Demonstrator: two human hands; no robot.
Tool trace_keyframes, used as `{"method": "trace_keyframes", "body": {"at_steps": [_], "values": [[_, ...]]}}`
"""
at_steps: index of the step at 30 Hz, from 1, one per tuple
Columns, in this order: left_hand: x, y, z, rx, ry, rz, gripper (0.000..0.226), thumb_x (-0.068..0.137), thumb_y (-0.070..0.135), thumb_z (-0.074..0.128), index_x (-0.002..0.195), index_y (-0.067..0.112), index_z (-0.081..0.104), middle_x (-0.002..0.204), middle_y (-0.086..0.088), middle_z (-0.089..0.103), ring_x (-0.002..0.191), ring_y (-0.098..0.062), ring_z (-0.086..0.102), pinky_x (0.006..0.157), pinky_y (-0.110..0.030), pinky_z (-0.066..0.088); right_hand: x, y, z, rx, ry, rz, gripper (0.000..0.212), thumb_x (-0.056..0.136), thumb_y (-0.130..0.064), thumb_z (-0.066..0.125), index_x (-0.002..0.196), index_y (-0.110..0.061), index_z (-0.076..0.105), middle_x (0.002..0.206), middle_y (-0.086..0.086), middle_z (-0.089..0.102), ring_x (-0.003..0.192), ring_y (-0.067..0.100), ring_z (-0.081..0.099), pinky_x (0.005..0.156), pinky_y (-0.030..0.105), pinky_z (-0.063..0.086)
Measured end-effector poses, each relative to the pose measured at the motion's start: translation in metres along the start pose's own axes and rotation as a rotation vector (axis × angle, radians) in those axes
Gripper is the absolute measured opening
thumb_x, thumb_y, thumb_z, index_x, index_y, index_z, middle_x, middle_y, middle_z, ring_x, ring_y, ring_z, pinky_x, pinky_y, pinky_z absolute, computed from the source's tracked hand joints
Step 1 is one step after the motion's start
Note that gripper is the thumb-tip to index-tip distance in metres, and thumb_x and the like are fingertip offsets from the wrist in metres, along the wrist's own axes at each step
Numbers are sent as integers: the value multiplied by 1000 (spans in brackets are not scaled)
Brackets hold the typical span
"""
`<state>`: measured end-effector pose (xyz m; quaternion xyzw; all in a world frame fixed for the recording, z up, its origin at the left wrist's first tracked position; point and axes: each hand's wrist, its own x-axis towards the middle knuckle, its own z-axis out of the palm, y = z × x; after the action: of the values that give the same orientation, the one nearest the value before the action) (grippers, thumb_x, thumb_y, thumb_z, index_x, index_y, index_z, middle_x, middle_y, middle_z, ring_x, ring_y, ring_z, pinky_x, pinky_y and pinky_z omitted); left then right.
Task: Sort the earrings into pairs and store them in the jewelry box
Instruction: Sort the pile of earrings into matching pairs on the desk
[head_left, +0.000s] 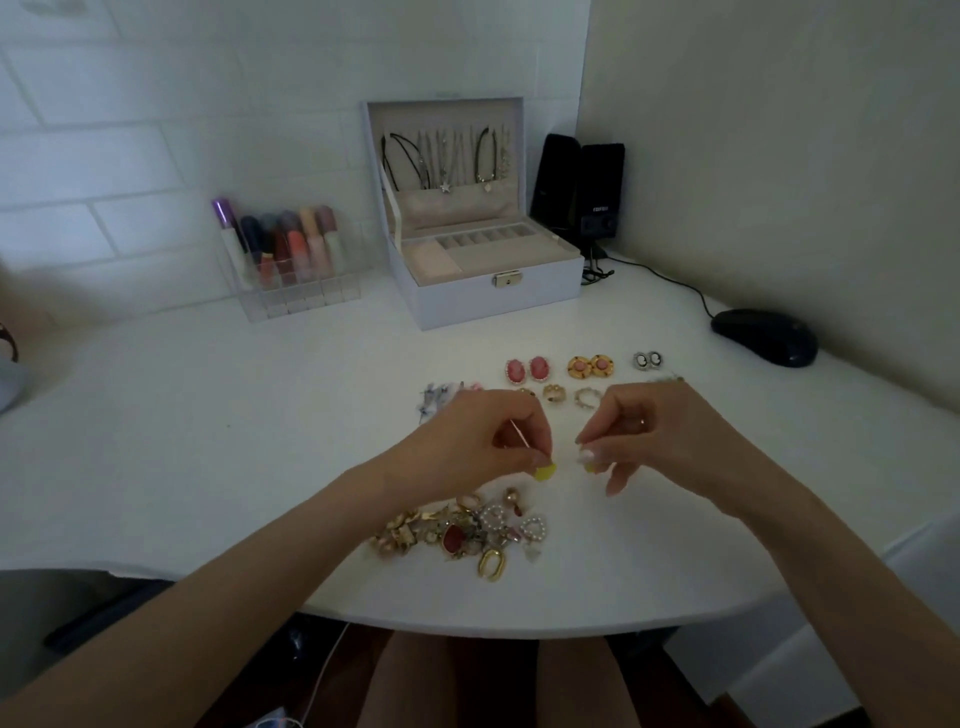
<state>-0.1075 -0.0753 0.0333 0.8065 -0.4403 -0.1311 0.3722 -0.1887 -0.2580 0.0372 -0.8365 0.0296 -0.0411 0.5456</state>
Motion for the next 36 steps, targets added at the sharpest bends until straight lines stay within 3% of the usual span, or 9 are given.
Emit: {"method": "trace_keyframes", "body": {"at_steps": [3,10,14,19,25,36], "values": [[8,5,17,57,-41,13,3,83,16,66,85,15,64,88,5,62,75,-6,62,70,-20,50,-8,4,-7,-105,4,18,13,66,-4,80,70,-2,68,56,3,65,47,8,58,46,19,50],[13,3,31,173,-78,6,4,83,20,66,86,22,66,87,12,49,78,-4,59,70,-13,45,-11,12,-6,-251,-119,52,11,63,-3,81,66,-6,71,46,-11,60,44,-2,53,45,7,37],[14,1,32,162,-73,9,12,81,22,68,92,23,63,90,9,51,78,-3,58,71,-17,48,-11,17,-9,-232,-116,11,18,64,3,79,74,-10,71,55,-6,63,49,0,55,49,13,43],[13,1,34,36,-80,-21,27,78,20,72,96,23,52,84,11,62,69,7,55,64,-8,44,-13,21,-13,-214,-116,-22,30,65,7,76,78,-16,64,70,0,68,64,9,62,61,20,50],[15,5,38,-23,-73,3,32,77,12,72,96,20,49,86,7,68,71,3,61,68,-16,51,-14,26,-9,-202,-41,-54,30,65,6,77,77,-15,60,74,3,70,68,14,65,67,26,52],[11,5,36,-2,-69,-12,27,78,17,73,94,23,52,88,7,65,72,3,59,64,-11,47,-16,28,-6,-198,-30,-46,28,67,3,77,78,-16,61,74,1,69,64,5,61,63,16,49]]}}
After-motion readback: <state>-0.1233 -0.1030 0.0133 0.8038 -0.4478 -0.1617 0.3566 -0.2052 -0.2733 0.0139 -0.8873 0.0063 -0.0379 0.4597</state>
